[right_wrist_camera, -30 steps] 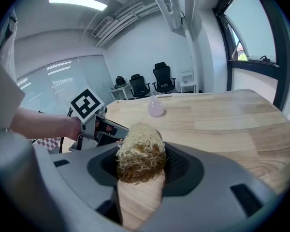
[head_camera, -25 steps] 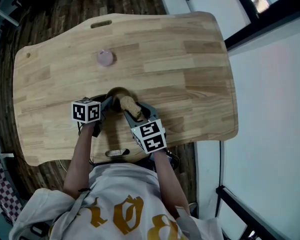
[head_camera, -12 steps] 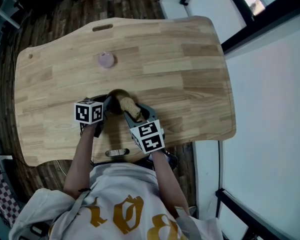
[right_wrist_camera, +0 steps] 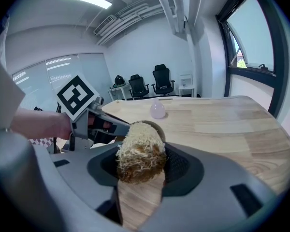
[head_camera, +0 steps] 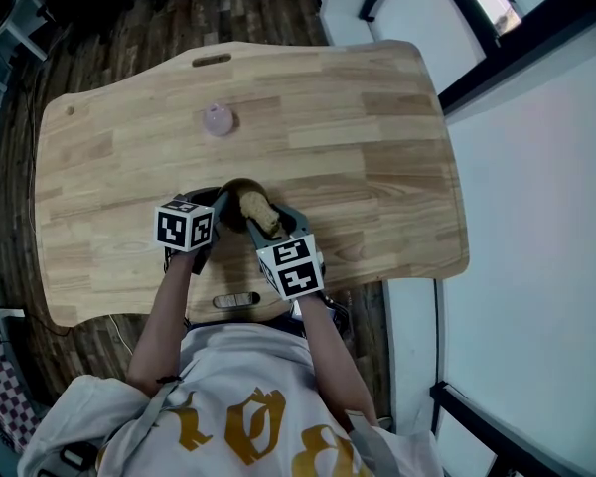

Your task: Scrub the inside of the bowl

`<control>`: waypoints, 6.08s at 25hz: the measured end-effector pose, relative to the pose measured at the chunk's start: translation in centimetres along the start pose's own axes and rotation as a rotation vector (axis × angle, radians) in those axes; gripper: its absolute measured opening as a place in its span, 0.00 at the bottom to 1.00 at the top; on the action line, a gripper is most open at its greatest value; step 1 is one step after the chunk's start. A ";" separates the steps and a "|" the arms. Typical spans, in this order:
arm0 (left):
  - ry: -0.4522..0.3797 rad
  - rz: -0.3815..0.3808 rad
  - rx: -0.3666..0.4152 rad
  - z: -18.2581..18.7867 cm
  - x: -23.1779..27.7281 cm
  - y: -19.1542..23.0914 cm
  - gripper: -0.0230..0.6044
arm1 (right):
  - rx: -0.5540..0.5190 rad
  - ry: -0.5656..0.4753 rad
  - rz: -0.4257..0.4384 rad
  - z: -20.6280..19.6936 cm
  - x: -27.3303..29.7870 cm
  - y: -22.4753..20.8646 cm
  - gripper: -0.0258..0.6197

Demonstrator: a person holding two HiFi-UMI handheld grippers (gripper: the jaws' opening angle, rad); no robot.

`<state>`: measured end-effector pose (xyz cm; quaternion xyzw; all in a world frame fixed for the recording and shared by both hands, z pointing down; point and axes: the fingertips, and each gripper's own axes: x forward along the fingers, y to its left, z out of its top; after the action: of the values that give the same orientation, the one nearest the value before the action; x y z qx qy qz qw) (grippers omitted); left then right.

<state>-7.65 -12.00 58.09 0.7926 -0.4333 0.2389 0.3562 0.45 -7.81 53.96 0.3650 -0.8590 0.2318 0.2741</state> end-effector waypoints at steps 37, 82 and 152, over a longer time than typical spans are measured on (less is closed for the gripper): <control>0.007 -0.108 0.099 0.1 -0.1 -6.1 0.12 | -0.108 0.273 -0.098 -4.1 1.8 -1.2 0.34; 0.055 -0.125 0.019 -1.1 0.1 -4.8 0.12 | -0.540 0.460 0.206 -6.7 2.3 3.6 0.34; 0.057 -0.203 -0.088 -1.0 0.5 -5.8 0.13 | -0.485 0.392 0.112 -5.8 2.6 1.5 0.34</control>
<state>-2.47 -9.33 56.96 0.8089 -0.3506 0.2048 0.4251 -0.47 -4.73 59.65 0.1893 -0.8388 0.1009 0.5004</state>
